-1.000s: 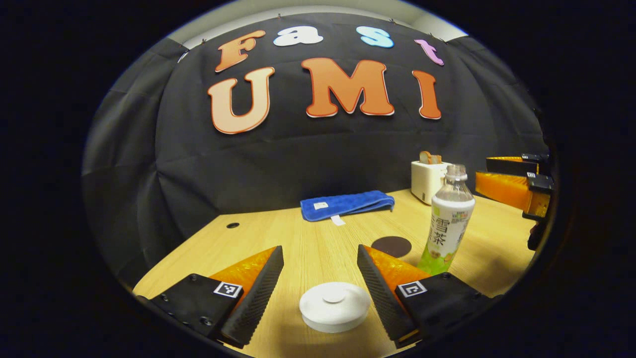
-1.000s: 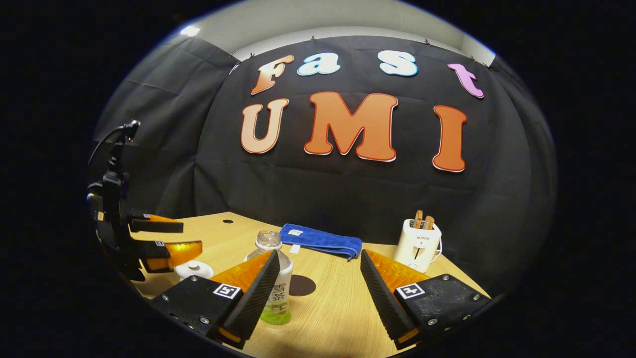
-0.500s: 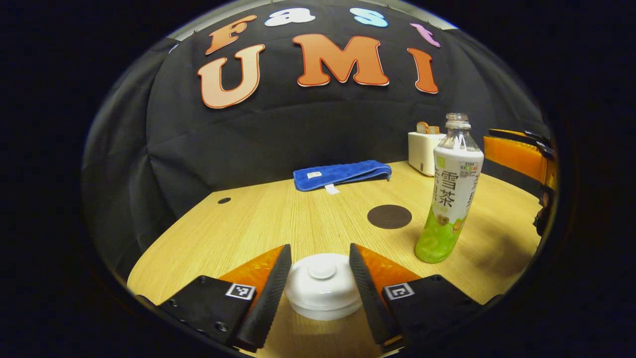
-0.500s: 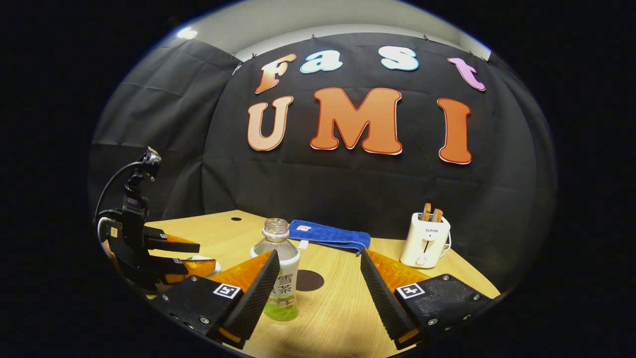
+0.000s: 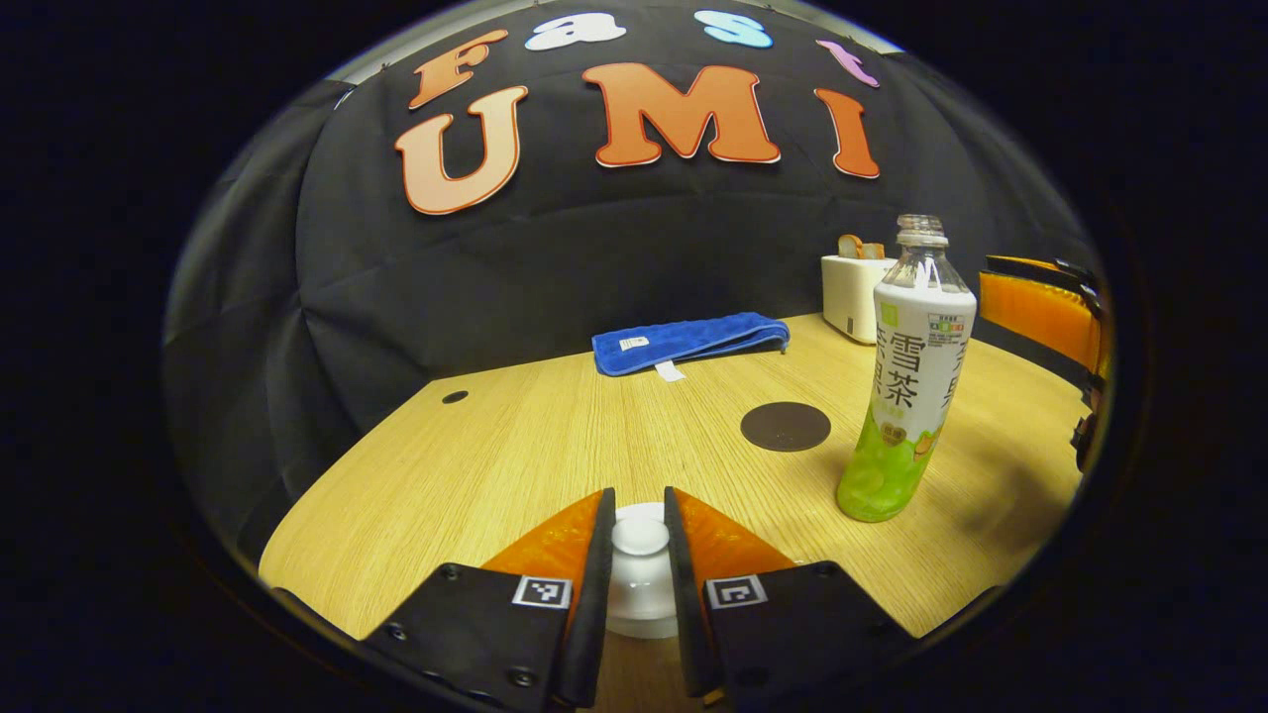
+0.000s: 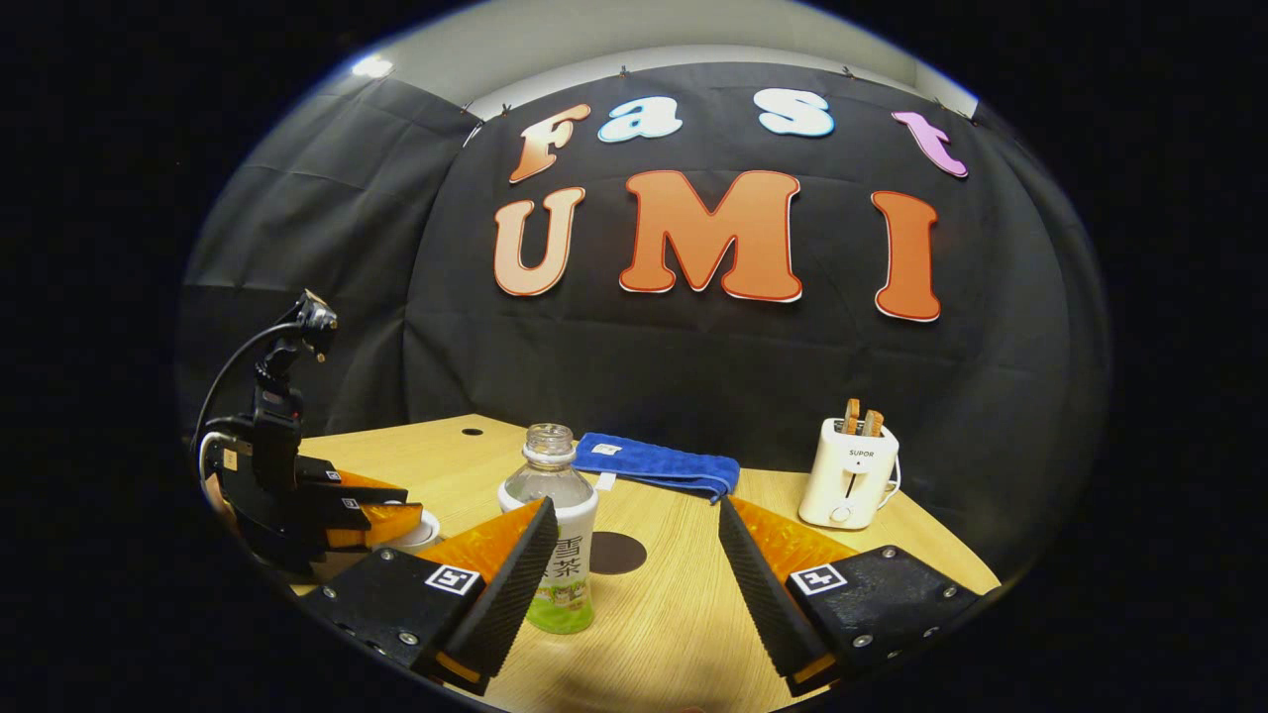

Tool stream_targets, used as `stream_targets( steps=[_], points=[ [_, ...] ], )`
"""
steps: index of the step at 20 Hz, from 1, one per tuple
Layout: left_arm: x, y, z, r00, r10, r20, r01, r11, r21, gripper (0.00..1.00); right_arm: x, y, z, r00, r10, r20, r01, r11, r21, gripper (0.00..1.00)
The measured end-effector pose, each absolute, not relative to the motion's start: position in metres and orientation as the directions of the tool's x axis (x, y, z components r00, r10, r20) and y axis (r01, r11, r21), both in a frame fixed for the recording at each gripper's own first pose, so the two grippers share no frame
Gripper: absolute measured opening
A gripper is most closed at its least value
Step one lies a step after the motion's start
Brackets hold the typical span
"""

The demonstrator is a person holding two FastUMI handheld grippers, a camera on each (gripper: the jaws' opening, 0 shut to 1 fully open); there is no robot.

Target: Open the teacup lid with one hand, grasp the water bottle and pour water into the teacup with the other hand; after pouring, place the water bottle on the coaster and then close the teacup lid.

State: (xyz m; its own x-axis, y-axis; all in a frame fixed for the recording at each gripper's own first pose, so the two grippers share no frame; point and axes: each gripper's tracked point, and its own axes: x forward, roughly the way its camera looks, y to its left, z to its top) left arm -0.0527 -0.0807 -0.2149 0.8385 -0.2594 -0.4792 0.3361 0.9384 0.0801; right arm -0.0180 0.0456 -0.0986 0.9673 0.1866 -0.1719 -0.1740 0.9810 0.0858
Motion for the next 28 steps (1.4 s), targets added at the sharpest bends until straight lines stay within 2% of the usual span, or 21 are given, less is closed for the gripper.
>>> stream_targets(
  steps=[1,2,9,13,14,15,20,26,28],
  points=[
    [-0.052,-0.083,-0.211,0.841,-0.265,-0.471,0.339,0.937,0.079,0.30,-0.018,0.048,-0.099,0.966,0.193,-0.174,-0.180,0.980,0.087,0.98],
    [-0.053,-0.080,-0.208,0.849,-0.262,-0.459,0.335,0.938,0.085,0.29,-0.017,0.050,-0.100,0.964,0.198,-0.178,-0.185,0.979,0.088,0.98],
    [-0.035,-0.060,-0.173,0.904,-0.222,-0.364,0.269,0.960,0.081,0.29,-0.020,0.075,-0.109,0.947,0.259,-0.192,-0.248,0.966,0.077,0.98],
    [-0.030,-0.037,-0.152,0.932,-0.177,-0.316,0.208,0.976,0.067,0.29,-0.018,0.096,-0.132,0.920,0.302,-0.249,-0.291,0.953,0.083,0.98],
    [-0.029,-0.032,-0.149,0.936,-0.168,-0.308,0.200,0.977,0.073,0.27,-0.016,0.100,-0.138,0.915,0.307,-0.261,-0.297,0.952,0.080,0.98],
    [-0.029,-0.027,-0.149,0.940,-0.156,-0.303,0.188,0.979,0.079,0.29,-0.015,0.103,-0.143,0.910,0.311,-0.274,-0.301,0.950,0.079,0.97],
    [-0.032,-0.010,-0.162,0.938,-0.130,-0.322,0.159,0.985,0.065,0.29,-0.008,0.116,-0.177,0.886,0.303,-0.351,-0.298,0.952,0.069,0.90],
    [-0.036,0.005,-0.175,0.931,-0.126,-0.342,0.154,0.987,0.054,0.30,-0.011,0.125,-0.191,0.859,0.317,-0.403,-0.326,0.944,0.048,0.68],
    [-0.035,0.010,-0.176,0.932,-0.121,-0.342,0.145,0.988,0.044,0.30,-0.011,0.125,-0.188,0.854,0.320,-0.409,-0.331,0.942,0.046,0.69]
  ],
)
